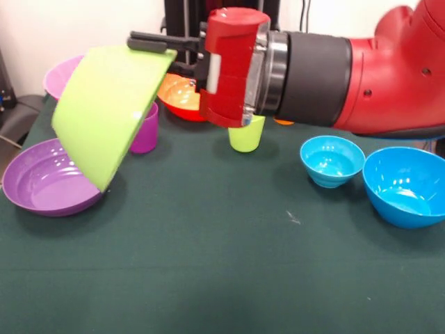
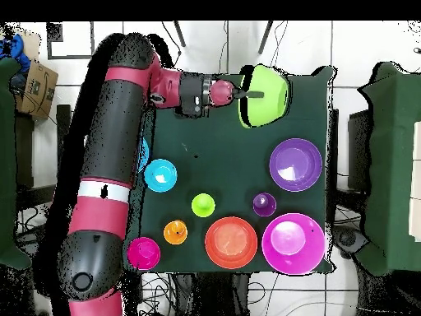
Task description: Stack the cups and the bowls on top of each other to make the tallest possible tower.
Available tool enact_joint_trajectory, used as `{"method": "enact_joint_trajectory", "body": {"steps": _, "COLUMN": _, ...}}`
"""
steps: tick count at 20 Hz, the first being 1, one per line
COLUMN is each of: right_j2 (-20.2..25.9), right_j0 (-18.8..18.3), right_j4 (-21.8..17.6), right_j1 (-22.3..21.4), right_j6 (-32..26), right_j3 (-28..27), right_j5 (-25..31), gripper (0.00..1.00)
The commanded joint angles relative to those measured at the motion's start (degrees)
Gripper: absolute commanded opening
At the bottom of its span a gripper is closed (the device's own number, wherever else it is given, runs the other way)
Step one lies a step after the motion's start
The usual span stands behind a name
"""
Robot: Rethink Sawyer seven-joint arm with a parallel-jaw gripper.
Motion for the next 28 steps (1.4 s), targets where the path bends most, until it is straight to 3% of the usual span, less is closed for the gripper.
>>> {"method": "enact_joint_trajectory", "body": {"steps": 1, "right_j2": 5.54, "right_j0": 0.39, "right_j4": 3.05, "right_j1": -0.17, "right_j6": 7.89, "right_j3": 2.09, "right_j5": -0.8, "gripper": 0.0}}
{"method": "enact_joint_trajectory", "body": {"steps": 17, "right_j2": 5.75, "right_j0": 1.03, "right_j4": 3.91, "right_j1": 2.75, "right_j6": 10.71, "right_j3": 1.06, "right_j5": 1.6, "gripper": 0.0}}
{"method": "enact_joint_trajectory", "body": {"steps": 28, "right_j2": 9.39, "right_j0": 3.73, "right_j4": 3.73, "right_j1": 1.38, "right_j6": 12.39, "right_j3": 7.82, "right_j5": -4.0, "gripper": 0.0}}
